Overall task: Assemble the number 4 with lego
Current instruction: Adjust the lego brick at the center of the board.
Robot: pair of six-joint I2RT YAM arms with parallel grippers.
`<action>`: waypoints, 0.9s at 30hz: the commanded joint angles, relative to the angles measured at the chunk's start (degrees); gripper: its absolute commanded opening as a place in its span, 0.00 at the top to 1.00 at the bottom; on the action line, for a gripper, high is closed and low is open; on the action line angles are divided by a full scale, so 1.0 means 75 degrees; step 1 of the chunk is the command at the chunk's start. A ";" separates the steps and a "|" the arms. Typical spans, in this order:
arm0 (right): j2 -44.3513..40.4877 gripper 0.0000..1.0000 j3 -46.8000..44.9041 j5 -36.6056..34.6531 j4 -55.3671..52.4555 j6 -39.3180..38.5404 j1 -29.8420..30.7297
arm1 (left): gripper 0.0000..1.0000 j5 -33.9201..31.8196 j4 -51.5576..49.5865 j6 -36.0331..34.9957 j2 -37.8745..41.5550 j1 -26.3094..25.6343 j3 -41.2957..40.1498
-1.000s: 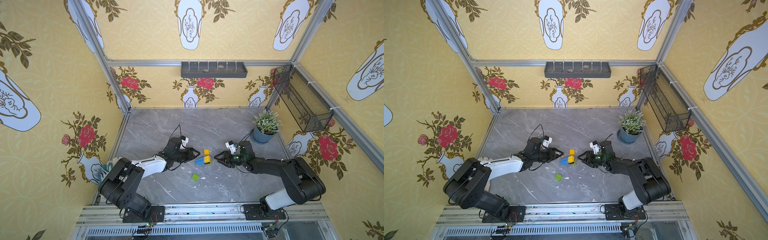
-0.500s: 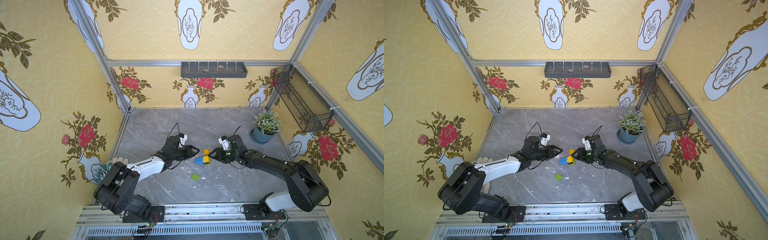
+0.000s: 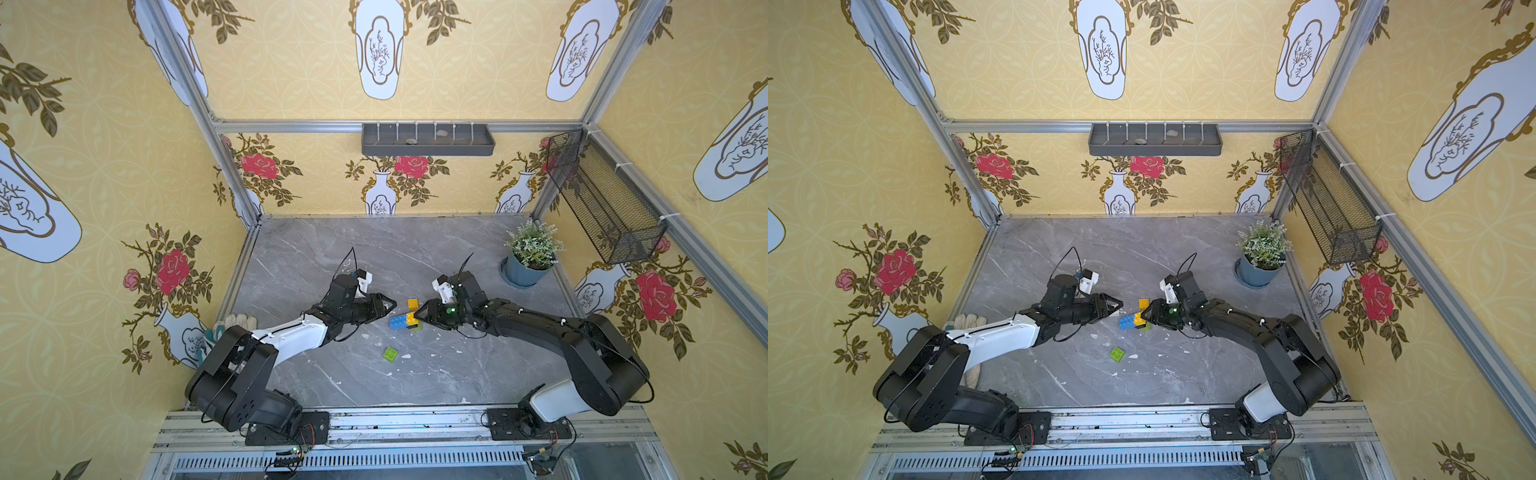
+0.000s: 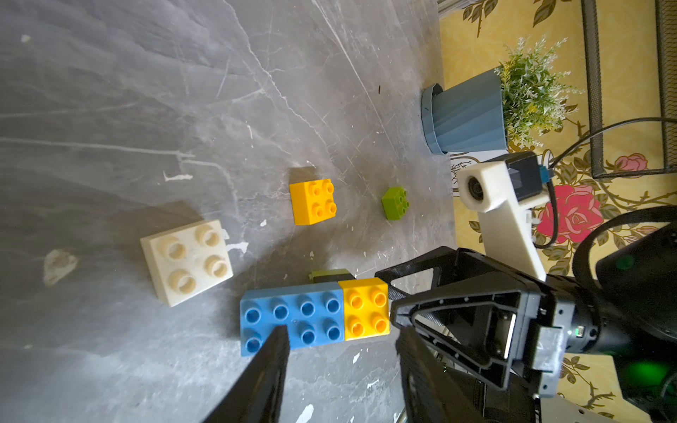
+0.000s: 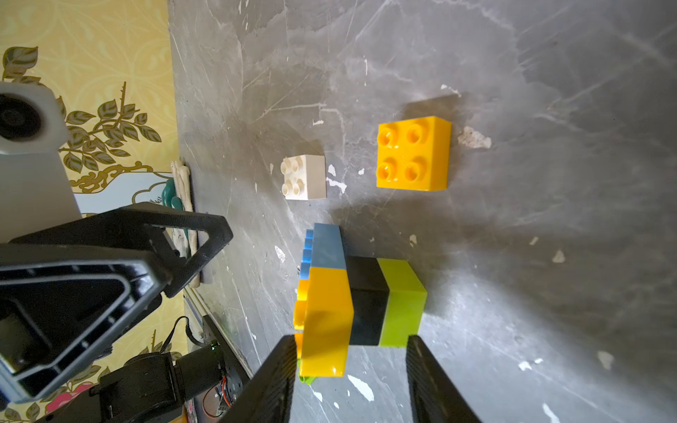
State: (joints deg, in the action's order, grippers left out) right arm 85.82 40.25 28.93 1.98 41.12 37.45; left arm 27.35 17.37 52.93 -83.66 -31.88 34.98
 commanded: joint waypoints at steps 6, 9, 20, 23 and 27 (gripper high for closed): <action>0.0101 0.49 0.0001 0.0232 0.0630 0.0166 0.0049 | 0.49 0.0021 0.0116 -0.0076 -0.0046 0.0008 -0.0047; 0.0134 0.49 0.0015 0.0253 0.0640 0.0175 0.0067 | 0.49 0.0021 0.0119 -0.0089 -0.0082 0.0008 -0.0059; 0.0422 0.64 0.0047 0.0307 0.0557 0.0104 0.0065 | 0.50 0.0025 0.0170 -0.0089 -0.0107 0.0015 -0.0106; 0.0459 0.68 0.0083 0.0366 0.0568 0.0072 0.0061 | 0.50 0.0009 0.0151 -0.0085 -0.0126 0.0020 -0.0082; 0.0446 0.73 -0.0008 0.0451 0.0654 0.0063 0.0010 | 0.49 0.0035 0.0092 -0.0091 -0.0143 0.0049 -0.0065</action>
State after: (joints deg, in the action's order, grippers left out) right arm 88.99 40.53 32.73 6.63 42.11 37.85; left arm 27.40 17.52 52.88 -84.40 -31.75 34.54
